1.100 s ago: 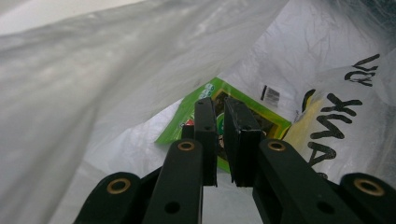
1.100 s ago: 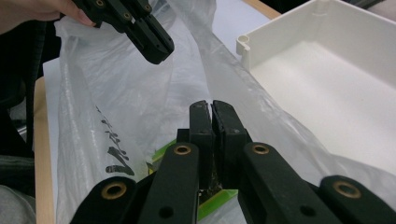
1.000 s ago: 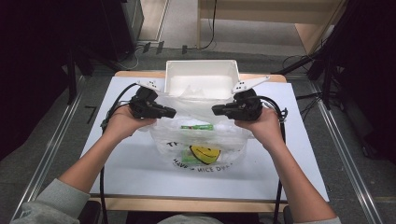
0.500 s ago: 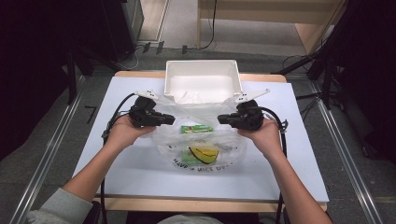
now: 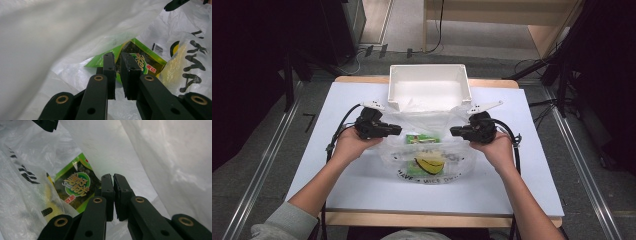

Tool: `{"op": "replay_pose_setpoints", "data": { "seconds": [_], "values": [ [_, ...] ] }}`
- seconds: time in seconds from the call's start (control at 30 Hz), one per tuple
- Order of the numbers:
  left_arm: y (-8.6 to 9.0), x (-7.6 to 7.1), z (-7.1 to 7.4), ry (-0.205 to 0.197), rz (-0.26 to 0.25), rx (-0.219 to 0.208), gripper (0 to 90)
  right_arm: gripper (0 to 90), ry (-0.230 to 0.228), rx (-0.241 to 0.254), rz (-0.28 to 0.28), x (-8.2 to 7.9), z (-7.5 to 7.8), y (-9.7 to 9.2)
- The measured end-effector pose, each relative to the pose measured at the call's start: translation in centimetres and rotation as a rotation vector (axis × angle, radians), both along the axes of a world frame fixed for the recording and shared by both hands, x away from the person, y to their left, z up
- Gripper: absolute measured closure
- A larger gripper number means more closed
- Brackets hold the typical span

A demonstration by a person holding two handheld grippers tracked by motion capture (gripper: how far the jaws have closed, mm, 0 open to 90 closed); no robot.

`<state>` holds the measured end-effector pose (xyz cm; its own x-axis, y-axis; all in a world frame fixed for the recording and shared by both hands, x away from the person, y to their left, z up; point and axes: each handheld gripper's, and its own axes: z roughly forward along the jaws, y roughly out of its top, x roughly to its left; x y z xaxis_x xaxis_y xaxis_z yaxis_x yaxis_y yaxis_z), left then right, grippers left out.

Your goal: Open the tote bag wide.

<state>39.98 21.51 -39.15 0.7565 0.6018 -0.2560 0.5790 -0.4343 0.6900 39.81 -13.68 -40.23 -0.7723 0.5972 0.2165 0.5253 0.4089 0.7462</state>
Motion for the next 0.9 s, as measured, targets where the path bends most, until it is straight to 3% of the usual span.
{"op": "replay_pose_setpoints", "data": {
  "seconds": [0.43, 0.9],
  "values": [
    [-0.3, -0.3, -2.7, 0.029, 0.009, 0.003, 83.3, 88.4, 0.031, -0.016, -0.031, 0.0, -2.0, -0.6],
    [0.2, -0.2, -4.0, 0.015, 0.04, 0.03, 83.0, 88.4, 0.038, -0.024, -0.056, 0.3, -3.6, -0.7]
  ]
}}
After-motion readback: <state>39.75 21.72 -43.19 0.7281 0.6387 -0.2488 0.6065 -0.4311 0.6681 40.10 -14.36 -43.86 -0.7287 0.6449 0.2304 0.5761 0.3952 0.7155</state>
